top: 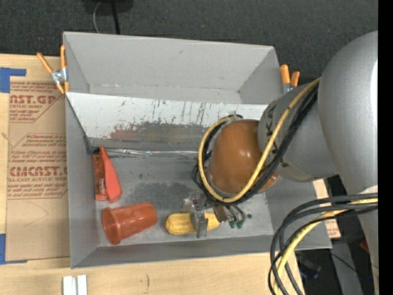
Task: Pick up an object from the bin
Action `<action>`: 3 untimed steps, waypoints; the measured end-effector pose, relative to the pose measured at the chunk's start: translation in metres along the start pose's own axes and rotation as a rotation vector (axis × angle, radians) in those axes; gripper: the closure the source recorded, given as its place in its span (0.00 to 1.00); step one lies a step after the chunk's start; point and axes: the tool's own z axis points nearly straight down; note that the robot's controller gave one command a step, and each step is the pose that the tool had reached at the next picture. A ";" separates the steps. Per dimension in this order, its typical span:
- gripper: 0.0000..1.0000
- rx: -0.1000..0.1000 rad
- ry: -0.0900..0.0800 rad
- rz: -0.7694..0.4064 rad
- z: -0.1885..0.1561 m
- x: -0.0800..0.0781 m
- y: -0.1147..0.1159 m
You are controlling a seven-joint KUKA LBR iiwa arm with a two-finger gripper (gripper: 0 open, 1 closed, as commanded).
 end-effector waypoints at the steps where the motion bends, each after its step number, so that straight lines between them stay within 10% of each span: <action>1: 1.00 -0.002 0.008 -0.002 -0.050 0.003 -0.002; 3: 1.00 -0.001 0.004 0.009 -0.149 -0.012 0.031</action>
Offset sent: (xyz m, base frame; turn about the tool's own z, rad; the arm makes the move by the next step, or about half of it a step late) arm 0.0191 0.0142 0.2379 0.0569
